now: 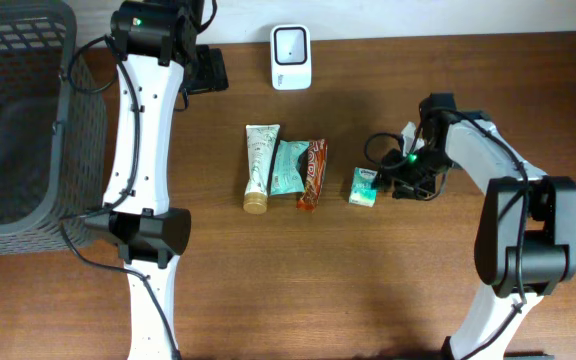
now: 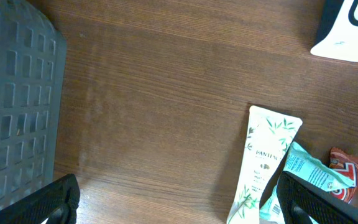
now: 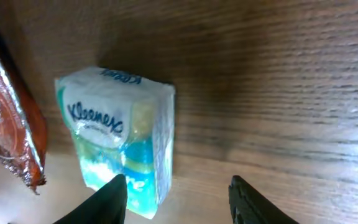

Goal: Scan the item barcode
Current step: 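Lift the tissue pack with the right gripper up to the scanner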

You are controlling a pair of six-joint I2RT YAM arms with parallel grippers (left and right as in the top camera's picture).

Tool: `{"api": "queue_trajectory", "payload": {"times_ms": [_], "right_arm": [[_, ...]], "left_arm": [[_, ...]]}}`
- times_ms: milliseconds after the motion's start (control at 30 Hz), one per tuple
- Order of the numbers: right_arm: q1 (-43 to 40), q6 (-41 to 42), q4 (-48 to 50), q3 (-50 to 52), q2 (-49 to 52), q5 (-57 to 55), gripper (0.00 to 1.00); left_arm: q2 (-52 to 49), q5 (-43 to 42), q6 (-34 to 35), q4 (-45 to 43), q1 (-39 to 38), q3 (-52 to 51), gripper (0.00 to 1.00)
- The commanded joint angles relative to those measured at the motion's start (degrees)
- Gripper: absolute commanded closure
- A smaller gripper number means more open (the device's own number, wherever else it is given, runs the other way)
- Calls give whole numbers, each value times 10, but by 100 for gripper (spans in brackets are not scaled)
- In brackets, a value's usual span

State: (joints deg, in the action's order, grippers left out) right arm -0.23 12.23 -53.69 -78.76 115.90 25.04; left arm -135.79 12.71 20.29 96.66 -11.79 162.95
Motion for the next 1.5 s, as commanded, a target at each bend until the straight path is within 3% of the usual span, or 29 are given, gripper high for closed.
{"api": "queue_trajectory", "payload": {"times_ms": [0,200,333,400,433,467,567,600,667,733,833,900,967,1000,1100,1167,1267,1367,1467], "right_arm": [[-2,5,19,8,-2,19,49],[0,5,45,10,-2,54,55],[4,35,108,65,-2,54,59],[6,39,140,86,-2,71,73],[6,32,141,86,-2,83,89],[6,21,141,82,-3,102,96],[0,-52,118,49,-5,210,96],[-2,-136,94,31,-5,321,96],[-2,-221,59,17,-5,444,96],[-1,-246,50,17,-5,494,96],[8,-346,11,17,-5,526,96],[22,-352,3,17,-5,484,96],[36,-175,10,-4,-5,307,96],[50,-85,0,-37,-6,142,96],[86,-24,-42,-165,-6,-59,96],[109,-8,-7,-254,-5,-216,96],[146,-60,186,-282,-2,-347,96],[179,-169,389,-275,49,-348,96],[195,-228,499,-275,109,-347,96]], "left_arm": [[5,6,-9,0,-2,-2,1],[5,6,-9,0,-2,-2,1],[5,6,-9,0,-2,-2,1],[5,6,-9,0,-2,-2,1],[5,6,-9,0,-2,-2,1],[5,6,-9,0,-2,-2,1],[5,6,-9,0,-2,-2,1],[5,6,-9,0,-2,-2,1],[5,6,-9,1,0,-2,1],[5,6,-9,1,-2,-2,1],[5,6,-9,0,-2,-2,1],[5,6,-9,1,-2,-2,1],[5,6,-9,0,-2,-2,1],[5,6,-9,0,-2,-2,1],[5,6,-9,1,-2,-2,1],[5,6,-9,1,-2,-2,1],[5,6,-9,0,-2,-2,1],[5,6,-9,1,-2,-2,1],[5,6,-9,0,-2,-2,1]]}}
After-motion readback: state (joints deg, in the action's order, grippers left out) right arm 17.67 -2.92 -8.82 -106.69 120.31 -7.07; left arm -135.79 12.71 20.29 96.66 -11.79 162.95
